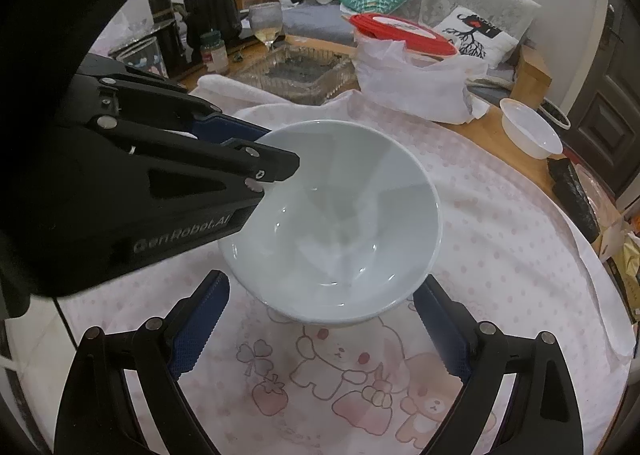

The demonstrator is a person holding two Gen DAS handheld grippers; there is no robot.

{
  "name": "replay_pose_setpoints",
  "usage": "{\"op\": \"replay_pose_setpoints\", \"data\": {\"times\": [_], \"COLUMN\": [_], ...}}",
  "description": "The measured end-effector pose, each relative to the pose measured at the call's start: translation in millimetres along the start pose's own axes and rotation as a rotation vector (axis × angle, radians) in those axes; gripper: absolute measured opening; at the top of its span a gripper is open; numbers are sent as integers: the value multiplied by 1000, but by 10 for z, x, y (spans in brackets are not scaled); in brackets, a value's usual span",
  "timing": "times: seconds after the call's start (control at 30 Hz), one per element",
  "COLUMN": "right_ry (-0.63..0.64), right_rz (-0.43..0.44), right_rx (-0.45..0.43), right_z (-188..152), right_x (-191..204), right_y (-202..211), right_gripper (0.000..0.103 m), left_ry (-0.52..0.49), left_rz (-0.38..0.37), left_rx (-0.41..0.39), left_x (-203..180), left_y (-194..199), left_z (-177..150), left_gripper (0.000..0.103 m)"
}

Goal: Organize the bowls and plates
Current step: 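Move the held white bowl over the bowls on the blue plate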

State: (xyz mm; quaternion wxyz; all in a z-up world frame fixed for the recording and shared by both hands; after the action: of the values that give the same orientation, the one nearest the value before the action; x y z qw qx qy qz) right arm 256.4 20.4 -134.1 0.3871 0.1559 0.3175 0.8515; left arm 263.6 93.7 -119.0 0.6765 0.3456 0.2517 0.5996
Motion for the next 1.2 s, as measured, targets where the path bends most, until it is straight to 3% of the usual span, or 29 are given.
{"op": "replay_pose_setpoints", "data": {"times": [0.07, 0.23, 0.47, 0.73, 1.2], "right_ry": [12, 44, -63, -16, -33], "right_rz": [1, -6, 43, 22, 17], "right_rx": [-14, -101, -61, -59, -19], "right_z": [-46, -176, -268, -247, -301], "right_x": [32, 91, -56, -99, -163], "right_y": [4, -19, -338, -524, -779], "right_gripper": [100, 102, 102, 102, 102], "left_ry": [15, 91, 135, 134, 143], "left_rz": [-10, -75, -122, -142, -177], "left_rx": [3, 16, 27, 23, 9], "left_x": [17, 79, 109, 148, 191], "left_y": [-4, -77, -246, -371, -402], "left_z": [-8, -49, -79, -95, -112], "left_gripper": [26, 26, 26, 17, 18]}}
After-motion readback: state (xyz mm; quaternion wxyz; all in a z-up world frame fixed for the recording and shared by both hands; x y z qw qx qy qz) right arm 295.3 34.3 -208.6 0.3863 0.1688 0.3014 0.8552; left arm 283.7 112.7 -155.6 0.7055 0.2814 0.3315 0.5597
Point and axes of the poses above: each gripper's, at about its wrist camera, not at the fingertips, and y roughly against the way its jaws point, x to its left, z to its top, the point moved 2 cm from there along -y, roughly the way its jaws point, and after that the axes turned 10 degrees about -x, right-handed, at the moved point
